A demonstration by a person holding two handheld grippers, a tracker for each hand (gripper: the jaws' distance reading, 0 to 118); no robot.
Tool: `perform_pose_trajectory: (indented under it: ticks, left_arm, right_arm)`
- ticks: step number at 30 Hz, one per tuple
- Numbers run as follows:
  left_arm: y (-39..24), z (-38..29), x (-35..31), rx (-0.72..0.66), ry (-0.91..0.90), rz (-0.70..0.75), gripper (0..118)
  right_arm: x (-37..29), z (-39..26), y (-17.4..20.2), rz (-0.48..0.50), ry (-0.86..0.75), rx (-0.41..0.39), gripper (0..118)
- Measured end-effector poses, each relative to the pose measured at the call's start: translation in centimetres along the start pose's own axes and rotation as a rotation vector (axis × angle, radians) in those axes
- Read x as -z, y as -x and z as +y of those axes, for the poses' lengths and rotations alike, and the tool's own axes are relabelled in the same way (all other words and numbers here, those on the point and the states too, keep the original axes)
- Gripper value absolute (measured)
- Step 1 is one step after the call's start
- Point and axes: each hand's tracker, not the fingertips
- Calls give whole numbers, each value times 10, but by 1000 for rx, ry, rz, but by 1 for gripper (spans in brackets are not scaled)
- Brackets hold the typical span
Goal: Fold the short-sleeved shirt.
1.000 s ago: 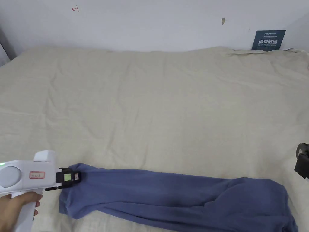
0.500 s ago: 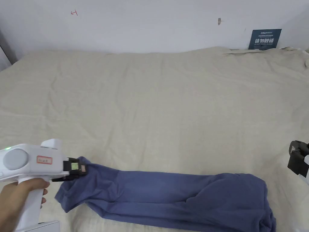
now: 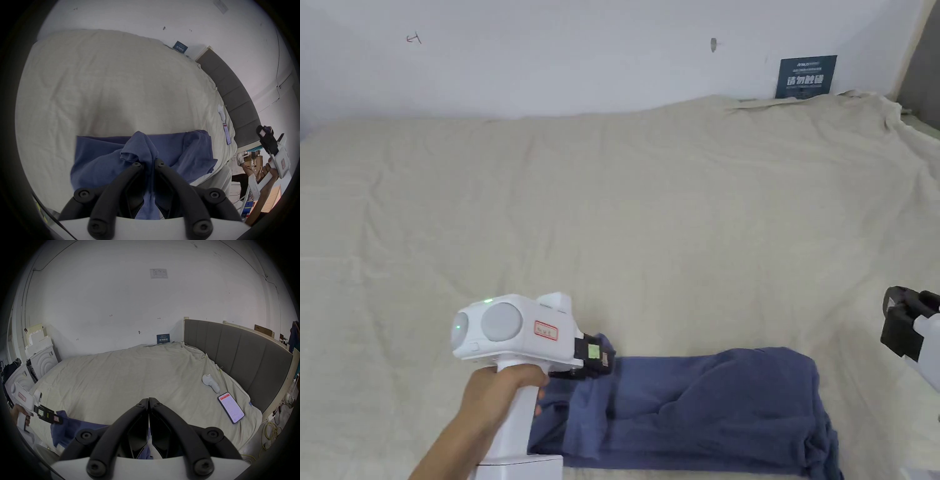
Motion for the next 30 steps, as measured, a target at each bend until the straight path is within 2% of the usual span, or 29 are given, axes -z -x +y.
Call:
perform_pose_trajectory:
  ticks: [6,9,10,14,15,16,28,30]
  left_arm:
    - [-16,-12,38,19,41,35,8]
    - [-20,-16,43,29,48,46,13]
    - [-21,-17,42,40,46,49,20]
    - [-27,-19,31,66,22,43,103]
    - [-27,-19,26,69,-2,55,113]
    - [-27,-18,21,76,-30,66,115]
    - [9,-23,-61,81,-357,160,115]
    - [14,-29,-69,109,-425,218,108]
  right_arm:
    - [-4,0,-6,-13,-2,5,0]
    - [-5,-1,-7,-17,1,2,0]
    - [-5,-1,-8,-17,2,2,0]
    - [-5,-1,-8,-18,4,1,0]
    - [-5,-1,-7,-16,3,2,0]
    - [-5,0,-7,-14,3,3,0]
    - [-7,7,3,2,-8,-12,0]
    - [-8,8,4,2,-12,-11,0]
